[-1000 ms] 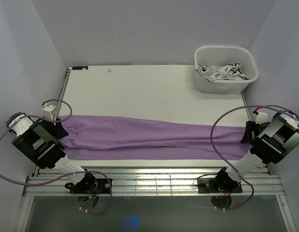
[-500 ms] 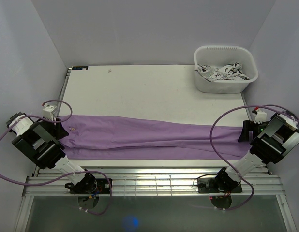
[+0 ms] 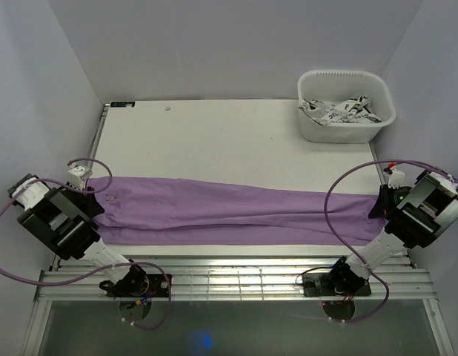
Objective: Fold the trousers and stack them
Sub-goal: Fold the trousers
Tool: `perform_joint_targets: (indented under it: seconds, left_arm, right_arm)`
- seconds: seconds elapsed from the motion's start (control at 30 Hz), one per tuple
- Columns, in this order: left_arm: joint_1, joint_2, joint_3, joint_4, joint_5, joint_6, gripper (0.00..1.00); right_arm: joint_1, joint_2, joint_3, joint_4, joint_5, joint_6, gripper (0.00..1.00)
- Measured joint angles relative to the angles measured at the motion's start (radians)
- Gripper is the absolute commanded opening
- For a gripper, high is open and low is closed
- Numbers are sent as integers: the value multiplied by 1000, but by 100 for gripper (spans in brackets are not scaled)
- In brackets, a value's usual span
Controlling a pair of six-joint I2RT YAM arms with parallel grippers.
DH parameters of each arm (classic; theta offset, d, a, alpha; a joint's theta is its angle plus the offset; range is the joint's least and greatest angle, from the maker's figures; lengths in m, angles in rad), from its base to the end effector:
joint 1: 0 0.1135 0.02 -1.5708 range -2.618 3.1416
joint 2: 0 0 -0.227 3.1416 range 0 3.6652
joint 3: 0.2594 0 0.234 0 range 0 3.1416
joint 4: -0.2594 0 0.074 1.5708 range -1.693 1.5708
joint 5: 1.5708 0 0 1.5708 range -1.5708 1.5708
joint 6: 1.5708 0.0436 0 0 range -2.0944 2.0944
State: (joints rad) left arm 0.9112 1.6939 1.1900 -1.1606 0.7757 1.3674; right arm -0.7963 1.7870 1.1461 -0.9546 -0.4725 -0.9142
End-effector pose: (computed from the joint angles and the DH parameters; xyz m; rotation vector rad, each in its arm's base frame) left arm 0.1866 0.1908 0.1775 0.5030 2.3722 -0.5175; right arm 0.2122 -0.1885 0.1353 -0.1546 2.7597 0.4623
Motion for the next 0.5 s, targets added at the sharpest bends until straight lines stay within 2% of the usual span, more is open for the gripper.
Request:
perform_joint_targets:
  seconds: [0.27,0.5]
  left_arm:
    - [10,-27,11,-86,-92,276,69]
    - [10,-105,-110,20,-188,414,73]
  right_arm:
    - [2,16,118,-163,7,1,8]
    - [5,39,177,-228,47,4,8]
